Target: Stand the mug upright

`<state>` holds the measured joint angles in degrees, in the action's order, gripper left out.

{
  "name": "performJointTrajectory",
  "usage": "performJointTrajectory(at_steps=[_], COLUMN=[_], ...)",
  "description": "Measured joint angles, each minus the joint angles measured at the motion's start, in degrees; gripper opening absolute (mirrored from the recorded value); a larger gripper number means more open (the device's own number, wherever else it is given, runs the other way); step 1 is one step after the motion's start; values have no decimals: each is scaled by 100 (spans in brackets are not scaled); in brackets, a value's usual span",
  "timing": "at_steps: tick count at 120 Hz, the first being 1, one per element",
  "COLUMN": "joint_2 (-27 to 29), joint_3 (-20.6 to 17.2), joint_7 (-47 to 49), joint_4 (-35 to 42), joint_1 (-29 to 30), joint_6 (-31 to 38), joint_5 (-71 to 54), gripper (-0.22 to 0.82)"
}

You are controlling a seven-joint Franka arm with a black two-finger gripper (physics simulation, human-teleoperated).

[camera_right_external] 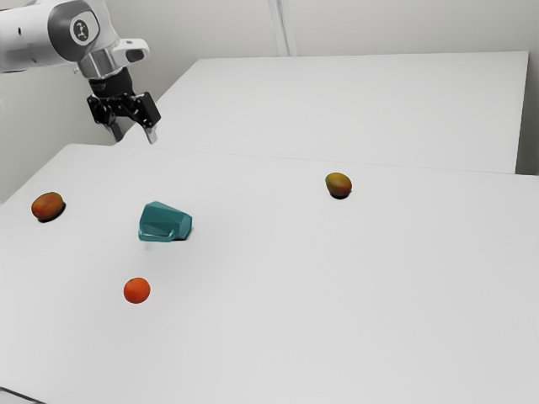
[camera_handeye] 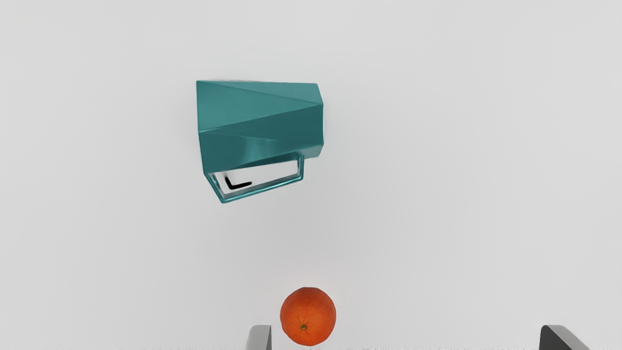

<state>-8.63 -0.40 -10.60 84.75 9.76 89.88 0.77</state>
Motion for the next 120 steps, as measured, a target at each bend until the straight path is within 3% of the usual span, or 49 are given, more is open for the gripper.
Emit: performJointTrajectory(at_steps=[51,84,120], joint_2=[74,95,-1062], joint_3=[61,1198,1251], joint_7=[-32,-839,-2292], joint_4=[210,307,105], joint_1=[-24,286,1158], joint_6=[-42,-154,-266], joint_5=[41,1517,3073], gripper=[60,60,60])
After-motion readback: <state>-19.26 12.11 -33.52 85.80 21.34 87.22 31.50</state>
